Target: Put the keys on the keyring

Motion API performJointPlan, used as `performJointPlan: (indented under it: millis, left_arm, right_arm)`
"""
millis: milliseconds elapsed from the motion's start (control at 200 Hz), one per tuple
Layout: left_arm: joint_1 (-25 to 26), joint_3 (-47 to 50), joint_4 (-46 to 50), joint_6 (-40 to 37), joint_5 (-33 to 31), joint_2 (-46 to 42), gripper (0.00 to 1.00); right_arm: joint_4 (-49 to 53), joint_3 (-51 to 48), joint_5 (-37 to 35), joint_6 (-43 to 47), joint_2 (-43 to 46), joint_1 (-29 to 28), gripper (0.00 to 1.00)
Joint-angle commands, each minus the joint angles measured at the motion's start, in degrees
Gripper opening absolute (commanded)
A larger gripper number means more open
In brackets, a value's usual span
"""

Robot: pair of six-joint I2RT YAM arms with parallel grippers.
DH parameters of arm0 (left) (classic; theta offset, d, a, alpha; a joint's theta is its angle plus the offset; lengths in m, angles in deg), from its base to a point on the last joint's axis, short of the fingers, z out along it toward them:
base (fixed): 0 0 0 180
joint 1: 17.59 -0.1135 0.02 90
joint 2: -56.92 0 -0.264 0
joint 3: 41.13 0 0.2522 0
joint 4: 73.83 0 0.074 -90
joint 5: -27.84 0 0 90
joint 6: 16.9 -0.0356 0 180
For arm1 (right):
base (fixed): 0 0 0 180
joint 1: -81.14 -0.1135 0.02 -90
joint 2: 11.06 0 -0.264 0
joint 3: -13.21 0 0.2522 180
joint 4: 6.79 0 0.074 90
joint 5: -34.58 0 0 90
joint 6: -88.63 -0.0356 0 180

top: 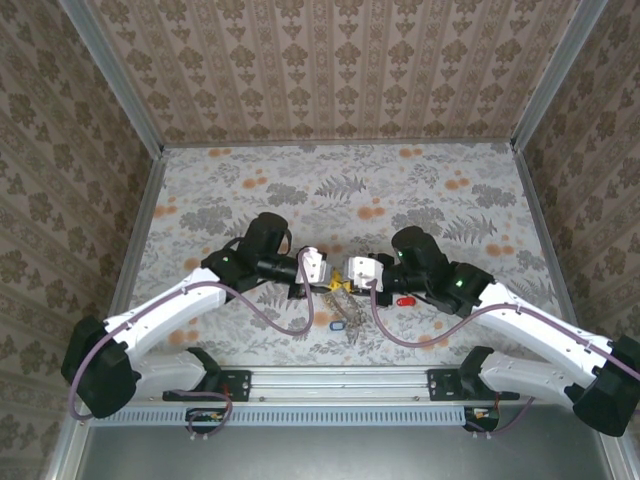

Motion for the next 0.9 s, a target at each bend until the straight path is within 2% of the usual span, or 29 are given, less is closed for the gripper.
performJointPlan:
  millis: [0,55,180,230,360,600,805,895]
  left_arm:
    - [-0.1,-2.2,-1.1,1.4,2.0,-0.2,0.0]
    - [-0.4,-1.8,-1.9,2.2,2.0,-0.6,0.0]
    - [-1.2,1.0,-4.7,4.2,1.0,-3.1,0.13]
    - [-1.7,2.8,-7.0,5.7,0.3,-4.5,0.24]
    - [-2.9,7.0,-11.9,8.6,0.4,-8.2,0.33]
    - [-3.4,8.0,-16.0,11.9,-0.2,-8.6,0.34]
    - [-3.5,8.2,-19.3,14.1,-2.6,-8.5,0.35]
    - [-3.5,8.1,-19.5,14.2,-1.6,-8.6,0.28]
  right_arm:
    - [-0.8,1.3,-0.8,-1.4,-0.3,-0.2,0.0]
    - [-4.0,-0.3,-0.8,-3.9,0.4,-0.2,0.0]
    - [-18.1,-6.6,-1.0,-13.8,3.7,0.6,0.0]
    - [-24.6,-9.5,-1.1,-18.5,4.7,1.2,0.0]
    - [-39.1,-15.4,1.5,-27.7,5.4,2.1,0.0]
    - [-54.9,-20.8,5.0,-33.9,4.5,2.2,0.0]
    - [-59.2,-21.4,7.1,-35.0,3.2,2.2,0.0]
    - [-59.4,-21.2,6.9,-34.9,2.8,2.2,0.0]
